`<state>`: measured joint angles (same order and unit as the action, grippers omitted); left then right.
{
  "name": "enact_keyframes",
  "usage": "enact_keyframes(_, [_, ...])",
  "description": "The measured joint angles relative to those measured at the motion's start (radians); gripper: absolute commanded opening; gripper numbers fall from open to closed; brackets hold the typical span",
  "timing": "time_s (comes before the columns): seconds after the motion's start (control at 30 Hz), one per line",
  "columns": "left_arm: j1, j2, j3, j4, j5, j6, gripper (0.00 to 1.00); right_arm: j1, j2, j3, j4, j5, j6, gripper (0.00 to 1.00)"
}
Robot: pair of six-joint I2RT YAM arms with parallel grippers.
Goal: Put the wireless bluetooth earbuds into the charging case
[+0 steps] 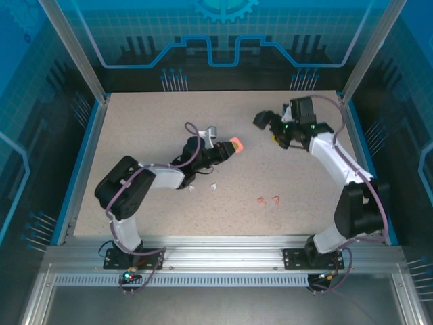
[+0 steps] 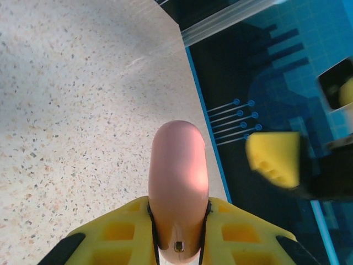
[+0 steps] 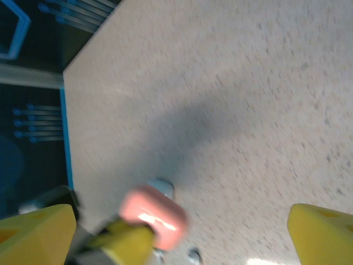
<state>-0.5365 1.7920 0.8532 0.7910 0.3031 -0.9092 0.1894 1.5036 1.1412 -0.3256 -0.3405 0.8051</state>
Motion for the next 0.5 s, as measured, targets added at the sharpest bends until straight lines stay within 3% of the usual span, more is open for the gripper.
enact_keyframes(0.2, [0.06,-0.09,0.001,-0.138,0.2,0.098,0.0,0.038,-0.073,-0.253,0.166,-0.074,-0.13,1.0])
enact_keyframes(0.5, [0.07,-0.092,0.017,-0.291,0.343,0.155,0.0,0.108,-0.094,-0.275,0.245,-0.14,-0.252,1.0])
